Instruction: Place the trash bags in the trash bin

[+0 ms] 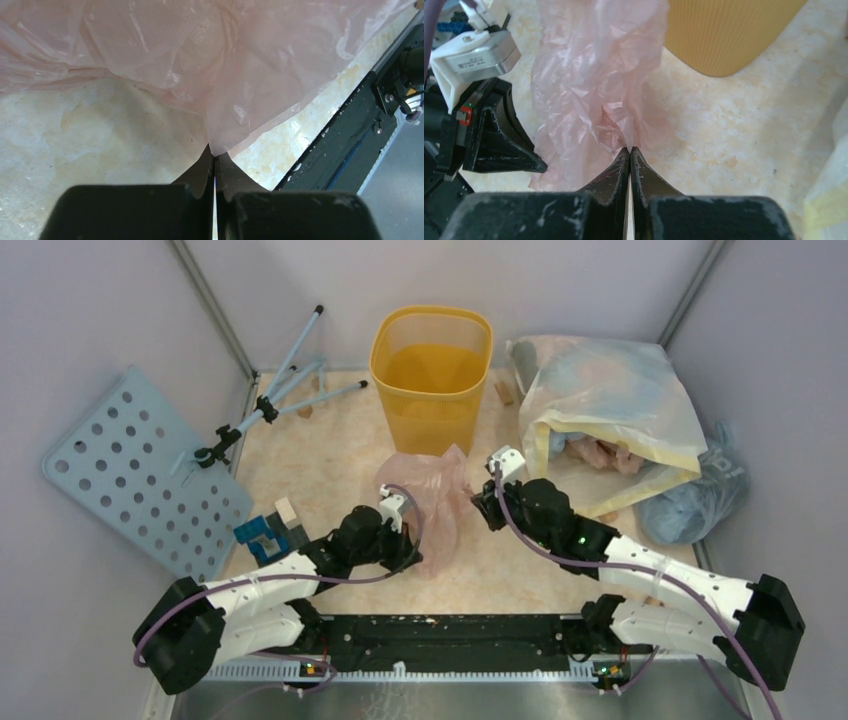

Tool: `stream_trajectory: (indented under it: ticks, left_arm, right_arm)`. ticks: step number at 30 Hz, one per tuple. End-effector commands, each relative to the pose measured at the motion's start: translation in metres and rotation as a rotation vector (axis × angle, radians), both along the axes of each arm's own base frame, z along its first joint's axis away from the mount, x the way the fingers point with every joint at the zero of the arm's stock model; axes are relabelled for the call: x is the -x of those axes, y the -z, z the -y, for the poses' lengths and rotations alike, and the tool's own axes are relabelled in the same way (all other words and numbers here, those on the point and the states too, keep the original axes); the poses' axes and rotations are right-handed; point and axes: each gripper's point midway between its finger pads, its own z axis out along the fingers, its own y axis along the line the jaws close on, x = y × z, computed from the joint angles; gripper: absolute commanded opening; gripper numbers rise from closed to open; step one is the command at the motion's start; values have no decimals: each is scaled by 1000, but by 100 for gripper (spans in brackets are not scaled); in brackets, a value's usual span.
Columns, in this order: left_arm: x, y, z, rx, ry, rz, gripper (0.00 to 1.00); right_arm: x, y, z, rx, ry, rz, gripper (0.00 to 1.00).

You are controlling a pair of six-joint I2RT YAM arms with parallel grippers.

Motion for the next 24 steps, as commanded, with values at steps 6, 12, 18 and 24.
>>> stream_trajectory:
  ticks: [6, 12, 18, 24]
  left_arm:
    - [-11, 0, -15, -40, -98, 36, 0]
    - [-10, -5, -21, 5, -125, 56, 0]
    - [-12, -6, -34, -13, -189, 43, 0]
    - [-20, -19, -39, 69, -214, 47, 0]
  right_arm:
    - [-29, -53, 74, -64, 423, 145, 0]
    - [-29, -83, 128, -125, 643, 204, 0]
    - [-19, -102, 160, -151, 747, 209, 0]
    - [-6, -114, 154, -213, 642, 195, 0]
